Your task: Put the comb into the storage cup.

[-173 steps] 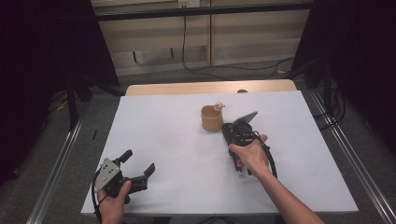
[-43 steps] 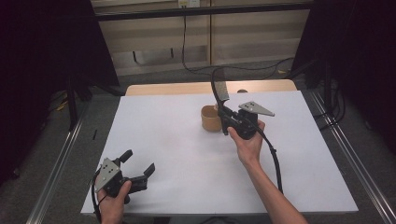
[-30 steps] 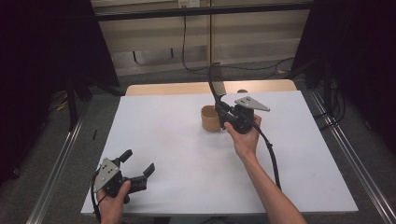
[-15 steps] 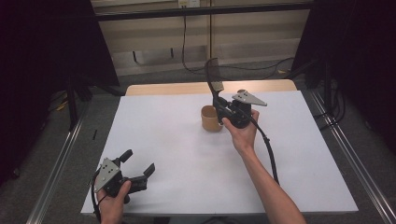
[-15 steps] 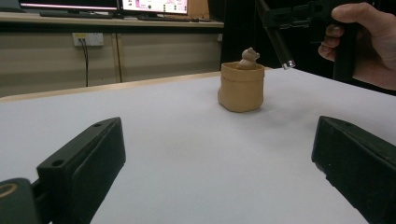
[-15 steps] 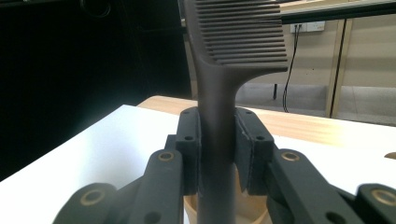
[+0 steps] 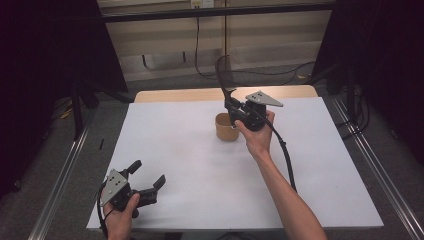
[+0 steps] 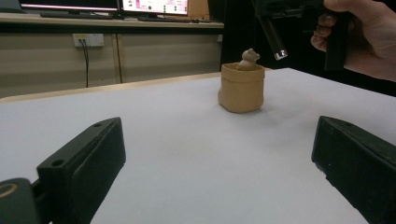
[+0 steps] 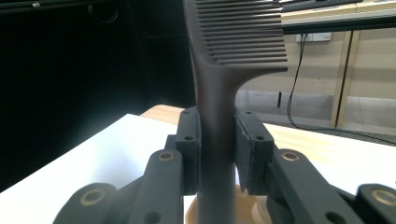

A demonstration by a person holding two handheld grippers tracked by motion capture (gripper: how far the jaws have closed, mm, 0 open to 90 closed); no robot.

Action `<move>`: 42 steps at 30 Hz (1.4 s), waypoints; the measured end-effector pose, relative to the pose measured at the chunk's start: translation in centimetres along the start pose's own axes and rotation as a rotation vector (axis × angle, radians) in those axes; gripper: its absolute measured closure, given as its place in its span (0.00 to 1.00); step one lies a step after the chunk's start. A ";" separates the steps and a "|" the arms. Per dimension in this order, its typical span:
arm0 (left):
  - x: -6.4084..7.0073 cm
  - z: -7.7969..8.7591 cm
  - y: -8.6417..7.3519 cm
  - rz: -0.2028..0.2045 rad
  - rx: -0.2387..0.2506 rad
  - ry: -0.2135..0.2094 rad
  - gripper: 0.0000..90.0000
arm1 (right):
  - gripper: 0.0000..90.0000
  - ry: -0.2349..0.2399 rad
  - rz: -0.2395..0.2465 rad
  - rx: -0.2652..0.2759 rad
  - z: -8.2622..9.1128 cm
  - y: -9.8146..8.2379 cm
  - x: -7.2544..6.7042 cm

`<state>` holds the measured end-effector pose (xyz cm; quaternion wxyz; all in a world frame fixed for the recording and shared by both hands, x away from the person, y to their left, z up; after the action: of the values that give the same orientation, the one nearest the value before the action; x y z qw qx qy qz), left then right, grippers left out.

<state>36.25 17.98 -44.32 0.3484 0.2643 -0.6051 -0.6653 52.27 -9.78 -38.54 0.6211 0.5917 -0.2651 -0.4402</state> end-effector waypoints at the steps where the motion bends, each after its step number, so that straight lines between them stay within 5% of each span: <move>1: 0.0 0.0 0.0 0.002 0.001 0.000 0.03 | 0.81 0.003 -0.001 0.000 -0.1 0.1 0.0; 14: 0.0 0.0 0.0 0.000 -0.001 -0.002 0.03 | 0.81 0.008 0.007 -0.009 -1.3 0.9 0.0; 42: -0.2 0.1 -0.1 0.000 -0.003 0.003 0.03 | 0.81 -0.001 0.077 -0.100 -5.0 -1.9 0.6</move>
<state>36.26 18.24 -44.40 0.3497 0.2647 -0.6035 -0.6659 56.42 -7.64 -41.30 0.6663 0.5490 -0.2655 -0.4292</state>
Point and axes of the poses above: each handheld gripper's, and its own axes: z roughly backward along the jaws, y roughly out of its top, x roughly to its right, the point moved 9 cm from there along -z, roughly forward along the jaws, and after that the axes turned 2 degrees about x, right-handed, at the moved point
